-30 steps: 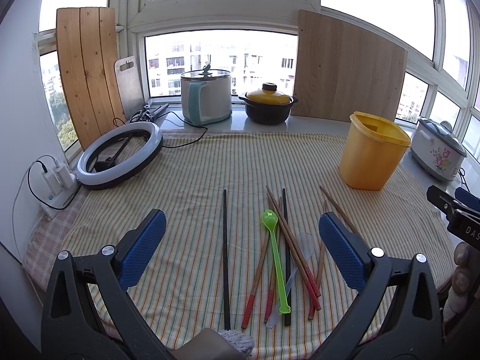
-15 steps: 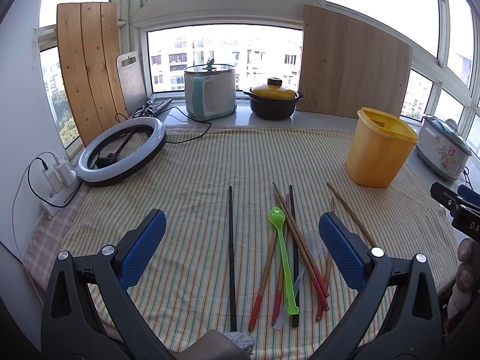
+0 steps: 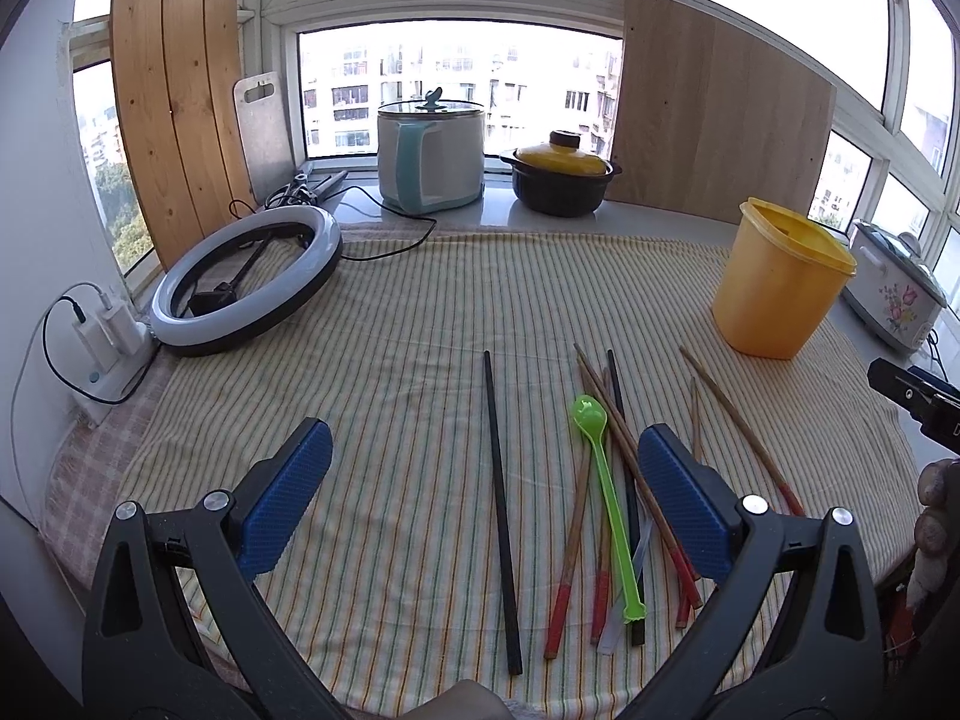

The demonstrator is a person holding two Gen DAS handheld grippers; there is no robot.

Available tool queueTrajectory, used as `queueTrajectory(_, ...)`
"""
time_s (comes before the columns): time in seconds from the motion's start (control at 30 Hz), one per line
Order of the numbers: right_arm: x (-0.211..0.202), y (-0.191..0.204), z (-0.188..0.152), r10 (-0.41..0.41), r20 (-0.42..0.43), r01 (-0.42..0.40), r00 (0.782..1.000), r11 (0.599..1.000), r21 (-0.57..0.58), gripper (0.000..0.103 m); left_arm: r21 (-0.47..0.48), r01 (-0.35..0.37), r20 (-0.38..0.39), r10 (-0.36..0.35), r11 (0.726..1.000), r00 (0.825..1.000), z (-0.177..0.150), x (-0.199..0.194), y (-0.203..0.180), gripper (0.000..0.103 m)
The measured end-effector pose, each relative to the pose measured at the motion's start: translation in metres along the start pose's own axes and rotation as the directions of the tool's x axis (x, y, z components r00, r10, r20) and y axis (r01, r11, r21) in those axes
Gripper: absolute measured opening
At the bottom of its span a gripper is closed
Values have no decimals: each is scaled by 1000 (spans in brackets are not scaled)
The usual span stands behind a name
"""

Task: Organize utensils
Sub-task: 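Grasp a black chopstick with the left tool while the right tool grasps a wooden chopstick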

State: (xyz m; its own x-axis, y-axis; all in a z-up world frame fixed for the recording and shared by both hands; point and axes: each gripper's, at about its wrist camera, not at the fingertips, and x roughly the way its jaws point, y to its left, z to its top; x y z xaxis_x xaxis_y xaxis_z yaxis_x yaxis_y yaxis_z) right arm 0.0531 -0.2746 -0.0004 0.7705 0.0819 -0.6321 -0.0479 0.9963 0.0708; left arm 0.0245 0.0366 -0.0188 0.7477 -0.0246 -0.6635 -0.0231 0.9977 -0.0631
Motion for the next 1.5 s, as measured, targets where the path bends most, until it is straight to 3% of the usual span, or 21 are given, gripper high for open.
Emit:
queueTrajectory(0.13,14,2,0,42,-31,-44,999,998,-50,103,7,16,-27,-15,1000,1000,-2,10,8,103)
queueTrajectory(0.23,26,6,2,54,-73,-61,996,993,-105,103,19,53,-78,-51,998,996,-2,24,11,93)
queueTrajectory(0.3,36,6,3,62,-119,-76,991,990,-119,97,25,80,-121,-76,996,990,-2,36,12,85)
queueTrajectory(0.37,48,6,3,78,-174,-101,982,987,-124,89,16,124,-183,-119,992,976,-2,53,11,64)
queueTrajectory(0.43,60,5,2,104,-231,-133,967,985,-114,80,-14,180,-254,-178,984,951,-3,71,12,49)
queueTrajectory(0.57,84,6,-1,149,-333,-187,931,979,-83,60,-56,214,-347,-220,975,912,-6,98,13,31)
queueTrajectory(0.67,98,7,-3,162,-386,-205,908,976,-73,50,-51,218,-377,-221,975,900,-4,109,12,28)
queueTrajectory(0.87,120,12,2,176,-455,-228,873,972,-62,41,-45,209,-425,-208,977,881,4,121,10,23)
queueTrajectory(1.33,157,35,15,117,-554,-223,824,966,-127,31,4,162,-504,-138,987,852,12,156,3,16)
queueTrajectory(1.5,167,37,16,89,-569,-203,817,969,-140,26,17,160,-503,-130,987,854,14,162,3,11)
